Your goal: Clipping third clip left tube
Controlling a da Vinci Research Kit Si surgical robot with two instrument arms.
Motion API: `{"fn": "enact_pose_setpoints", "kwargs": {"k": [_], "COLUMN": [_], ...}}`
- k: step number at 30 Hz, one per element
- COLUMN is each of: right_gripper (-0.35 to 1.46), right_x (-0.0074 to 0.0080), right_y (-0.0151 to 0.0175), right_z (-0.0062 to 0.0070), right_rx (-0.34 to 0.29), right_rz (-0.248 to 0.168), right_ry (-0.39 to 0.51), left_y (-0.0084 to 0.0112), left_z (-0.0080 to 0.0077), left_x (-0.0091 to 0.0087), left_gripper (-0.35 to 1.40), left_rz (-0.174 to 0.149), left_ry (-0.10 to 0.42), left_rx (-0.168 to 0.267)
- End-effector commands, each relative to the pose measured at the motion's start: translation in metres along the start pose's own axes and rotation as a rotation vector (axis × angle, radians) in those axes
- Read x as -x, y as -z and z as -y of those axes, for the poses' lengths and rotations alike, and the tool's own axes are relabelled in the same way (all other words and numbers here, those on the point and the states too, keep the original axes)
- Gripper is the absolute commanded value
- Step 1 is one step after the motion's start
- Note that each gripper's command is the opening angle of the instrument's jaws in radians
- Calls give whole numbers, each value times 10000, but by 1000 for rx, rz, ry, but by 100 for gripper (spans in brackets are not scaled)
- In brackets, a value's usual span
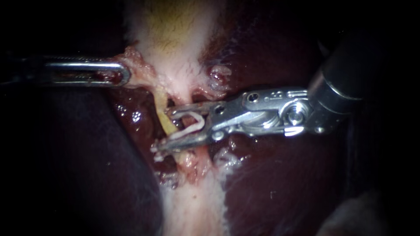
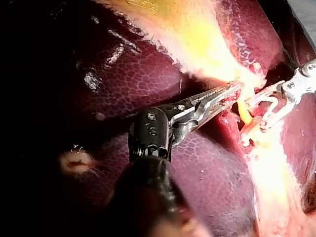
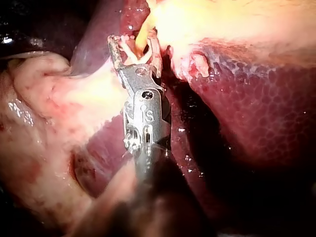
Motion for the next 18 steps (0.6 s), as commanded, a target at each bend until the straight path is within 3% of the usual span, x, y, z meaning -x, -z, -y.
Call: {"fn": "enact_pose_setpoints", "kwargs": {"k": [1,12,18], "right_gripper": [49,48,48], "right_x": [0,-7,-13], "right_y": [0,-13,-24], "right_z": [-2,-15,-19], "right_rx": [1,9,8], "right_rz": [-1,0,-42], "right_ry": [-1,-6,-6], "left_y": [0,-1,-3], "left_z": [0,-1,-1], "left_x": [0,0,0], "left_gripper": [-35,-35,-35], "left_rz": [0,0,0], "left_ry": [0,0,0], "left_rx": [-1,1,1]}}
